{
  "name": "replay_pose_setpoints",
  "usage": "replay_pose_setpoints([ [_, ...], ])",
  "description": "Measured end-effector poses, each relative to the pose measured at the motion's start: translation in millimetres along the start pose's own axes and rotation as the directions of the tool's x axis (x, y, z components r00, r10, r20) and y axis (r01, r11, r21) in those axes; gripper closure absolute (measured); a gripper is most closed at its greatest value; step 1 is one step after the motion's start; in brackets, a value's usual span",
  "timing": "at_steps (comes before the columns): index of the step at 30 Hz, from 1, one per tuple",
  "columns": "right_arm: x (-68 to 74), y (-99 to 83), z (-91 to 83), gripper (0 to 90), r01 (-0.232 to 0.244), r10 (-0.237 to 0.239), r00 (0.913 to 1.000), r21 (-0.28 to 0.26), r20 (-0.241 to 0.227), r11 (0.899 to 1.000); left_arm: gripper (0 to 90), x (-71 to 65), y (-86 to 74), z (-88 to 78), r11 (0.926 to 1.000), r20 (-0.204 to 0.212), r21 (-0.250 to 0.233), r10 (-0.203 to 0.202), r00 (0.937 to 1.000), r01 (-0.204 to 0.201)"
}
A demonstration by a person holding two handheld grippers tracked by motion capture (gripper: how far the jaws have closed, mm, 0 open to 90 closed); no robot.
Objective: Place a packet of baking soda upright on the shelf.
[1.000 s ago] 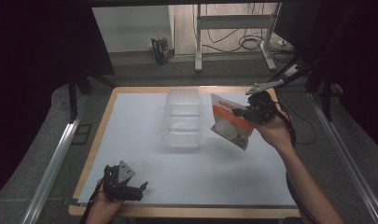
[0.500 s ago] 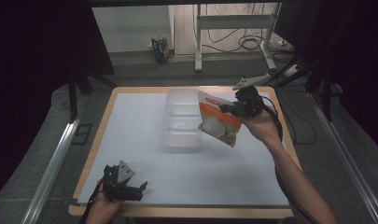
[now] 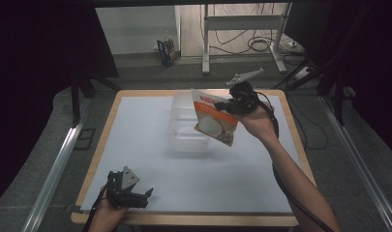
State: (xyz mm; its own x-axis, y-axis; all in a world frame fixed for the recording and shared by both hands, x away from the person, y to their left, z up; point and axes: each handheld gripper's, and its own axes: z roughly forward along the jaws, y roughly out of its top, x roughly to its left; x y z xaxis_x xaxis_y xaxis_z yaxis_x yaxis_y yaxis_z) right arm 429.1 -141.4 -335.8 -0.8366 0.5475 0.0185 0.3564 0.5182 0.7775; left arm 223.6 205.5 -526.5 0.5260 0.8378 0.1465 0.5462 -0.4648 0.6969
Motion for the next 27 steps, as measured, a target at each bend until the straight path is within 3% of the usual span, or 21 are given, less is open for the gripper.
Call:
replay_pose_setpoints([
  [15,15.1,24.2,37.5,88.3,0.035,-0.035,0.9984,0.006,-0.044,0.999,0.0,0.6,-0.4,-0.4,1.0,0.009,-0.005,-0.004,0.9999,0.004],
  [27,21.0,34.9,61.1,88.2,0.05,-0.049,0.9977,0.009,-0.046,0.999,0.0,0.7,-0.6,-0.4,1.0,0.013,-0.004,-0.001,0.9999,0.001],
])
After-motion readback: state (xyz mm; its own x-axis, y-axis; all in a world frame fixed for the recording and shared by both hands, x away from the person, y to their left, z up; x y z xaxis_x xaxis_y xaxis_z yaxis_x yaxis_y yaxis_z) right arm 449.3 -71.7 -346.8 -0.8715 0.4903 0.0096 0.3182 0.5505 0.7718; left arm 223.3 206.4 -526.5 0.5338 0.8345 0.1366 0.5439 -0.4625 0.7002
